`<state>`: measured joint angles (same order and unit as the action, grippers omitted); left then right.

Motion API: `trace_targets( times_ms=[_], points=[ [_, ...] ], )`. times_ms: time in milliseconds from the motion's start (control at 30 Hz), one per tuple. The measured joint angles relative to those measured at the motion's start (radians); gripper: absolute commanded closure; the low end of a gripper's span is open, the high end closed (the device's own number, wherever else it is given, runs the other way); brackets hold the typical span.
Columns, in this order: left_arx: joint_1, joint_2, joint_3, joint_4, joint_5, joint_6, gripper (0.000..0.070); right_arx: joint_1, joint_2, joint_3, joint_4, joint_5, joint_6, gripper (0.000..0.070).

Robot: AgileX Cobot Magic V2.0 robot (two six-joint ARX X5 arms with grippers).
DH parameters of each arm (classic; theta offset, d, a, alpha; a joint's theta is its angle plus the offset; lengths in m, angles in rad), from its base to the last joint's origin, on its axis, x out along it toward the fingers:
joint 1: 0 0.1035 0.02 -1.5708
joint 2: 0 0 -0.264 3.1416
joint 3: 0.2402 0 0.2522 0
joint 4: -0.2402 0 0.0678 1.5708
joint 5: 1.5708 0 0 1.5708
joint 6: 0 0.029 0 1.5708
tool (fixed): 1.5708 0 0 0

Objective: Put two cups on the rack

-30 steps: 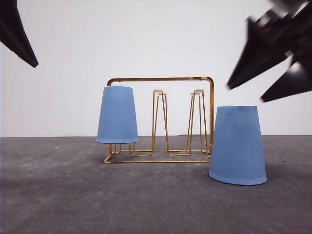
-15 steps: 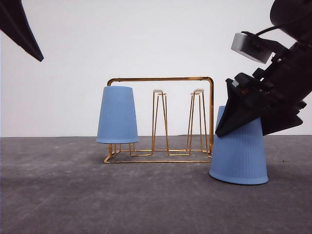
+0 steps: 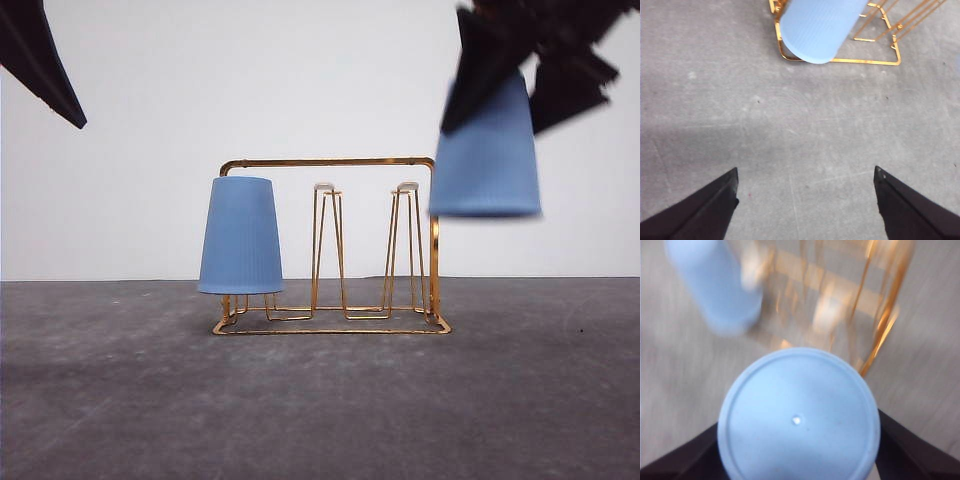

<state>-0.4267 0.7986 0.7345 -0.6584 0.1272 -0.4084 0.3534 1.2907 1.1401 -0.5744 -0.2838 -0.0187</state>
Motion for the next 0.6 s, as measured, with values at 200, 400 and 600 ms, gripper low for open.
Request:
trace_targets(
  times_ms=[200,400,600],
  points=[
    [0.000,0.000,0.000,0.001,-0.002,0.000,0.0202,0.000,0.001,0.039,0.142,0.000,0.000,0.0388],
    [0.000,0.000,0.000,0.008,-0.002,0.000,0.0202,0.005,0.055,0.043,0.252,0.000,-0.002,0.0388],
    [0.000,0.000,0.000,0.042,-0.002,0.000,0.0202,0.015,0.174,0.043,0.282,0.000,-0.016,0.0388]
  ],
)
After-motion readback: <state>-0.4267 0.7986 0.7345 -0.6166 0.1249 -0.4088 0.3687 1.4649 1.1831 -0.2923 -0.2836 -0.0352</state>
